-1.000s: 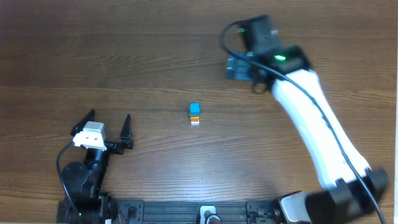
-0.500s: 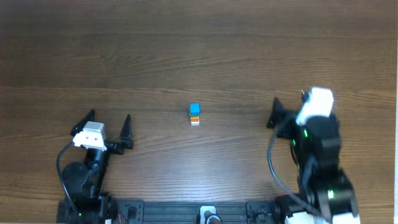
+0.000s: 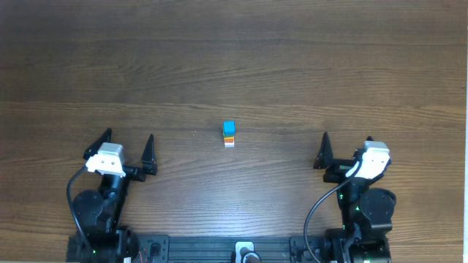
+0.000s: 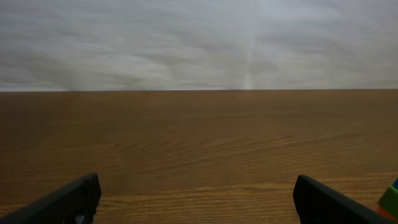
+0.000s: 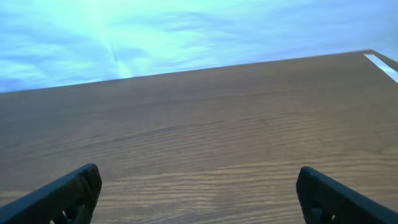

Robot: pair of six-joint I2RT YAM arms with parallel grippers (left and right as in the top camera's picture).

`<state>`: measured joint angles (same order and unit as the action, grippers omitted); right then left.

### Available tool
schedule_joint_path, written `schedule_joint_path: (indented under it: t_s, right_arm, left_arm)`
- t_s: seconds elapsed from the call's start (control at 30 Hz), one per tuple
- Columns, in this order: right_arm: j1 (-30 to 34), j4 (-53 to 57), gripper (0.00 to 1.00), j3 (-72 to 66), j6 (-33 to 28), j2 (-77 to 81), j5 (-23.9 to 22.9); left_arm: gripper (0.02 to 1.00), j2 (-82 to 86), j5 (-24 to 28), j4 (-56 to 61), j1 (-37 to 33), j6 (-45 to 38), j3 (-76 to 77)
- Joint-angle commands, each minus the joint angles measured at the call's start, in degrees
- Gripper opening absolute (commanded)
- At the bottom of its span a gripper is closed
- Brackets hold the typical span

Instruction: Stack Cubes

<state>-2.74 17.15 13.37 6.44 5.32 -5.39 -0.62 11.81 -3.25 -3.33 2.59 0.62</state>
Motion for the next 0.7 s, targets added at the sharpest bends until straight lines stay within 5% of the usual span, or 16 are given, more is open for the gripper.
schedule_joint_path:
  t_s: [0.03, 0.7]
  right_arm:
    - [0.5, -0.7, 0.993, -3.7, -5.1, -3.0, 5.6]
    - [0.5, -13.7, 0.991, -13.1, -11.3, -5.0, 7.3]
  left_arm:
    - [1.0, 0.3, 0.3, -0.1, 0.2, -0.7, -0.3]
    - [1.0, 0.3, 0.3, -0.1, 0.2, -0.7, -0.3]
